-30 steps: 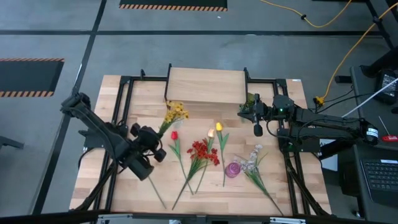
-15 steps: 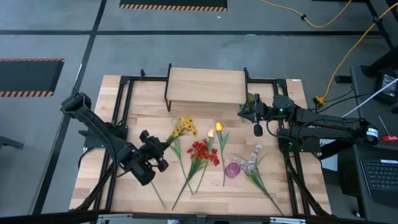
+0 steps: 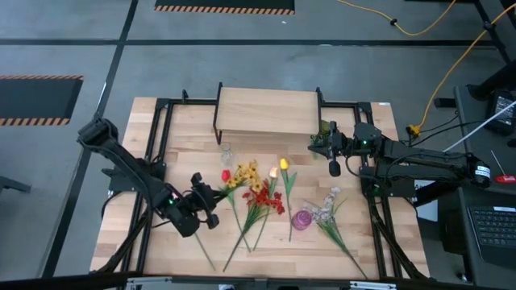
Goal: Pick and place flowers into a vace then onto a shelf
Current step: Put the yellow flowers into the transparent vase
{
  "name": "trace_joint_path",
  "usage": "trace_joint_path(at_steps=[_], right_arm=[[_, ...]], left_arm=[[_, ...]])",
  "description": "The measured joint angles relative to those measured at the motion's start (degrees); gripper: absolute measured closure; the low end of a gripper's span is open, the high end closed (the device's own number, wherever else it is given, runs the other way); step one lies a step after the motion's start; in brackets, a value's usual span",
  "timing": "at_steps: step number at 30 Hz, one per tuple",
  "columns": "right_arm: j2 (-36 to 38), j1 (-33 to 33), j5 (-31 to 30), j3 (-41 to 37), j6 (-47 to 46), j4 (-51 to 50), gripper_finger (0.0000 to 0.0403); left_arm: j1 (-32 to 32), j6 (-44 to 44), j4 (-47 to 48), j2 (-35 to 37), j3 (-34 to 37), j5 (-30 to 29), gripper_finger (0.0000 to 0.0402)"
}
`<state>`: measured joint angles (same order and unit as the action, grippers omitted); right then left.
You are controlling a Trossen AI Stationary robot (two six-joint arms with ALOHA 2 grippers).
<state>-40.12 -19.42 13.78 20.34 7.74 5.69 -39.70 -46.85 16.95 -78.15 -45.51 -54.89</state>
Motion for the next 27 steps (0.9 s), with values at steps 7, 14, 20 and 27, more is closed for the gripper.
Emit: trace_joint_path(at_steps=[7, 14, 20, 27], right_arm=[[0.0, 0.0, 3.8, 0.0, -1.2, 0.9, 0.0385], [0.0, 0.0, 5.4, 0.0, -1.2, 1.0, 0.0385], [0.0, 0.0, 5.4, 0.0, -1.2, 2.6, 0.0385], [0.0, 0.0, 5.4, 0.0, 0.2, 2.8, 0.0385]], left_arm=[[0.9, 9.8, -12.0, 4.6, 5.8, 2.4, 0.0384], [4.3, 24.7, -27.9, 8.5, 12.2, 6.8, 0.0384], [8.7, 37.4, -38.8, 12.0, 15.9, 13.6, 0.0384], [15.1, 44.1, -51.0, 16.7, 23.3, 19.1, 0.0384]])
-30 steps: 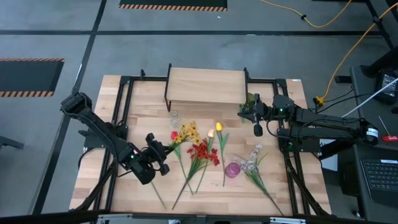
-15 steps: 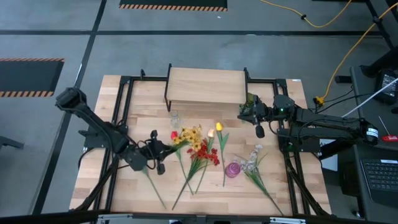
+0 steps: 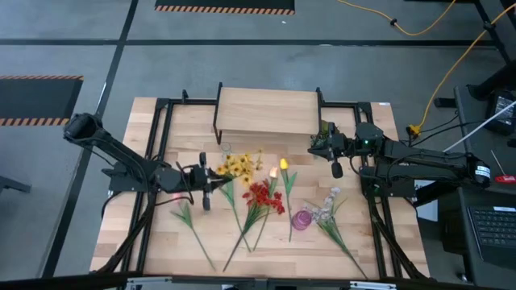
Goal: Pick and place flowers into a vace then onto a shelf
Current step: Put the yellow flowers into the transparent vase
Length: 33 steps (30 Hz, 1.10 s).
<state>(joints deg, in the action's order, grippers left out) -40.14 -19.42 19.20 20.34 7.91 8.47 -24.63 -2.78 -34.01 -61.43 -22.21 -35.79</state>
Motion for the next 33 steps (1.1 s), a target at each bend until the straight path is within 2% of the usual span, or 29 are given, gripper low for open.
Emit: trace_joint_path(at_steps=[7, 13, 18, 24, 27, 33], right_arm=[[0.0, 0.0, 0.0, 0.0, 0.0, 0.2, 0.0385], [0.0, 0.0, 0.0, 0.0, 0.1, 0.9, 0.0385], [0.0, 0.0, 0.0, 0.0, 0.1, 1.7, 0.0385], [0.0, 0.0, 0.0, 0.0, 0.1, 1.6, 0.0385], [0.0, 0.0, 0.0, 0.0, 0.1, 1.6, 0.0385], [0.0, 0.0, 0.0, 0.0, 0.1, 1.5, 0.0385]], left_arm=[[9.5, 9.0, -8.3, 2.2, 3.7, 7.9, 0.0384], [19.5, 12.9, -10.0, 3.7, 4.0, 16.4, 0.0384], [25.2, 15.5, -14.7, 4.3, 4.0, 26.3, 0.0384], [29.9, 14.7, -14.2, 3.8, 4.0, 27.8, 0.0384], [31.4, 14.6, -14.5, 3.8, 4.0, 29.7, 0.0384], [33.4, 14.5, -13.9, 3.8, 4.0, 30.0, 0.0384]])
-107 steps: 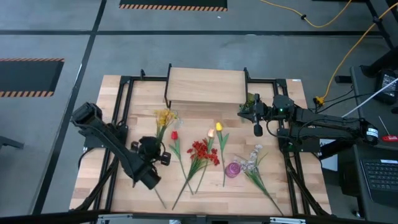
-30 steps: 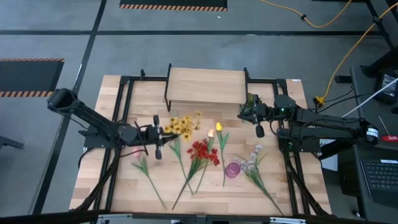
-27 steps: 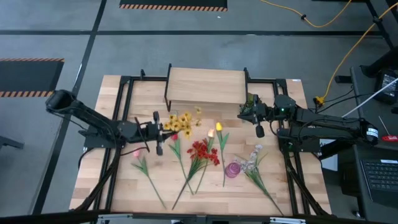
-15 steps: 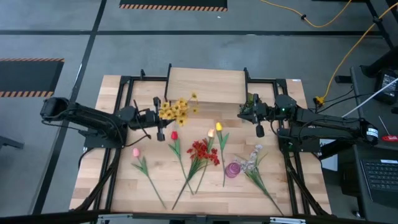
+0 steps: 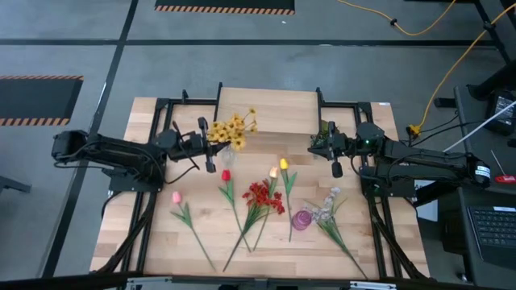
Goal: Pick and place flowers into a vace then onto a shelf
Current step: Put the yellow flowers into the transparent vase
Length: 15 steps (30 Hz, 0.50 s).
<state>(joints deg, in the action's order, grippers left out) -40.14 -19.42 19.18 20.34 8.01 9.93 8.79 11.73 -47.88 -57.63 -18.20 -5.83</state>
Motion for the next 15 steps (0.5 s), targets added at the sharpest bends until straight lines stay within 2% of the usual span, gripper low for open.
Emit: trace_joint_path(at_steps=[7, 15], right_arm=[[0.0, 0.0, 0.0, 0.0, 0.0, -1.0, 0.0385], [0.0, 0.0, 0.0, 0.0, 0.0, -1.0, 0.0385]], left_arm=[[1.7, -1.5, -1.8, 0.0, 1.9, 1.0, 0.0384], [3.2, -3.0, -14.5, 0.0, 9.1, 1.5, 0.0384]])
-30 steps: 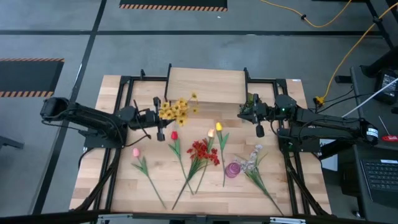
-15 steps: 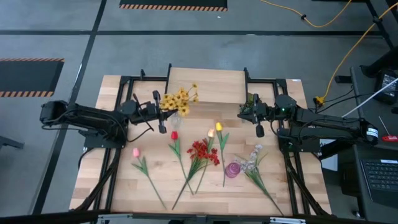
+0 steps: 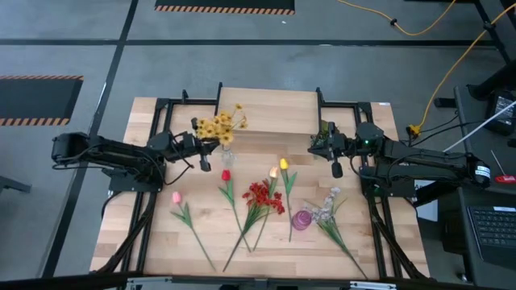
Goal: Pick and place flowers into a vace then onto a shelf
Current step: Put the yellow flowers into the transparent vase
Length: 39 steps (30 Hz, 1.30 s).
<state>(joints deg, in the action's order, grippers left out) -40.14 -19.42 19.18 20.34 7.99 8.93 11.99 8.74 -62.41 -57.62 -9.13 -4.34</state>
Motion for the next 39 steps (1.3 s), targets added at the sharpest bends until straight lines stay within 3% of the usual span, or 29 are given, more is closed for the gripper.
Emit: trace_joint_path(at_steps=[17, 27, 39], right_arm=[[0.0, 0.0, 0.0, 0.0, 0.0, 0.7, 0.0385], [0.0, 0.0, 0.0, 0.0, 0.1, 0.7, 0.0385], [0.0, 0.0, 0.0, 0.0, 1.5, 0.7, 0.0385]], left_arm=[[0.4, 0.5, 0.0, 0.0, 0.4, 0.9, 0.0384], [4.7, -1.2, 0.0, -0.4, 0.4, 4.8, 0.0384], [6.9, -3.2, -8.3, -10.5, 0.4, 7.1, 0.0384]])
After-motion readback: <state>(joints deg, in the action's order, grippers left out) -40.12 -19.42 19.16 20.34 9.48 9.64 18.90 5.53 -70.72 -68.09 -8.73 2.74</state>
